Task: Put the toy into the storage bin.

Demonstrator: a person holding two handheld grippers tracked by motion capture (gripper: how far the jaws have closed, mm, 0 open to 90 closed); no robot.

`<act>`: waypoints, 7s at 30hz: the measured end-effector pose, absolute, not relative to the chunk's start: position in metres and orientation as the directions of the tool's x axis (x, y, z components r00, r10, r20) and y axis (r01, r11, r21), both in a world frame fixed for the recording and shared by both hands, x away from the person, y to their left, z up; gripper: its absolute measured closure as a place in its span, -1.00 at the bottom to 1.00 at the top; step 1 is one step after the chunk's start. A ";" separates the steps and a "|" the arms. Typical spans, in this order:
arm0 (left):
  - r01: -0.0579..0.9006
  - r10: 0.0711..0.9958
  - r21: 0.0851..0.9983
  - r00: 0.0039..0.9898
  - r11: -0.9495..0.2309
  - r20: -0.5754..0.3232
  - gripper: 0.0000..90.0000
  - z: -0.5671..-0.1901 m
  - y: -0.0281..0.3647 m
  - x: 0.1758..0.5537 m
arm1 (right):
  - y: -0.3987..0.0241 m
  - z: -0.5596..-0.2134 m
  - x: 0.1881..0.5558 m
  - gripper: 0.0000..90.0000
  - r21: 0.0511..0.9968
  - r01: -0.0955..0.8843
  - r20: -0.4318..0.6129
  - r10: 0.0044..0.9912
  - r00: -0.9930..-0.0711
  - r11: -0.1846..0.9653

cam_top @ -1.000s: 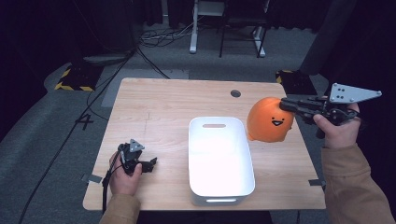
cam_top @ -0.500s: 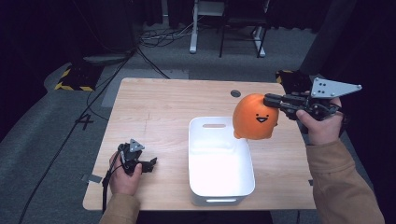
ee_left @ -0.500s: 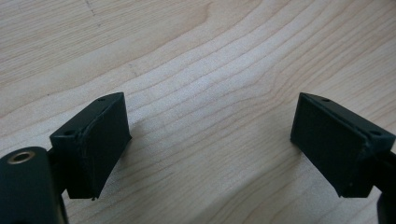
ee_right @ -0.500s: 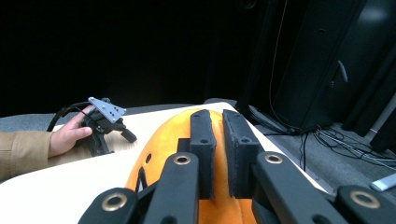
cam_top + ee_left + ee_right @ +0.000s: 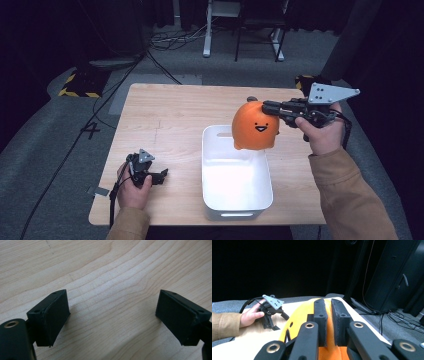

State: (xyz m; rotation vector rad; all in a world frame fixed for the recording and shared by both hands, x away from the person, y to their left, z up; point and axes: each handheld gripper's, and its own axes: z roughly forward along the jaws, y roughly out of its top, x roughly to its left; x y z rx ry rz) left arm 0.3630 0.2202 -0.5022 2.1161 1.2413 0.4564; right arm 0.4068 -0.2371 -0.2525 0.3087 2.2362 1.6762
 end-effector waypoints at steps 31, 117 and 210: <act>0.648 0.869 0.674 0.495 -0.353 -0.020 -0.73 -0.502 0.220 0.363 | -0.176 -0.298 0.415 0.85 0.946 0.010 -0.095 0.307 -0.947 0.324; 0.648 0.869 0.674 0.495 -0.353 -0.021 -0.73 -0.502 0.220 0.363 | -0.190 -0.318 0.415 -0.20 0.850 0.182 -0.085 0.469 -0.879 0.494; 0.662 0.891 0.678 0.453 -0.320 -0.022 -0.75 -0.503 0.217 0.360 | -0.370 -0.503 0.400 -0.67 0.742 0.483 -0.007 0.724 -0.689 0.466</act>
